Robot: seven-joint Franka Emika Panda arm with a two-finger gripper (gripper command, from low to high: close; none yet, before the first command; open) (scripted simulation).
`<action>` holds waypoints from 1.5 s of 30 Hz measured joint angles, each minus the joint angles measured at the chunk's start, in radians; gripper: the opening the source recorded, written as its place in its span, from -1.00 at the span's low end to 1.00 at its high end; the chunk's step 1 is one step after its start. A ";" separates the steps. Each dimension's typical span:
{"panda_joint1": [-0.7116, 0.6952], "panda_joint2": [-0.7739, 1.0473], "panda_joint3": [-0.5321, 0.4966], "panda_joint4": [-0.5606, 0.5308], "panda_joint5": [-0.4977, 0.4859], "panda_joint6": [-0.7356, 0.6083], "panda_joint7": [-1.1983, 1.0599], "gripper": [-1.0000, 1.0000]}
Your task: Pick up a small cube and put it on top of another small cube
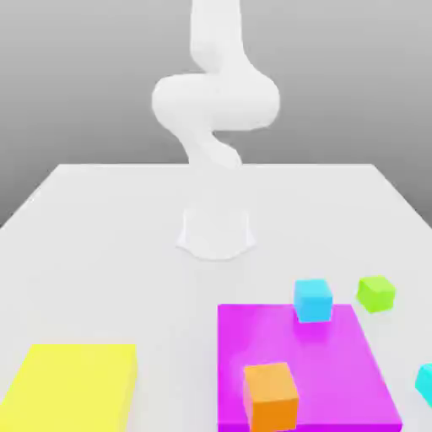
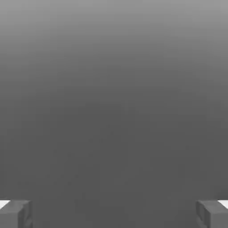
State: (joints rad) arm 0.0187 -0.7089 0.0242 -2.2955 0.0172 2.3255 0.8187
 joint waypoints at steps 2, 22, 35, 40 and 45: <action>0.015 0.077 0.023 0.004 0.013 0.021 0.017 0.00; 0.206 0.808 0.249 0.040 -0.100 0.224 0.345 0.00; 0.414 1.270 0.169 0.095 -0.281 0.415 0.576 -1.00; 0.413 1.270 0.169 0.095 -0.281 0.417 0.576 -1.00; 0.388 1.179 0.204 0.072 -0.244 0.348 0.548 -1.00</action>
State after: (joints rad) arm 0.4064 0.4696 0.2278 -2.2231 -0.2263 2.6732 1.3670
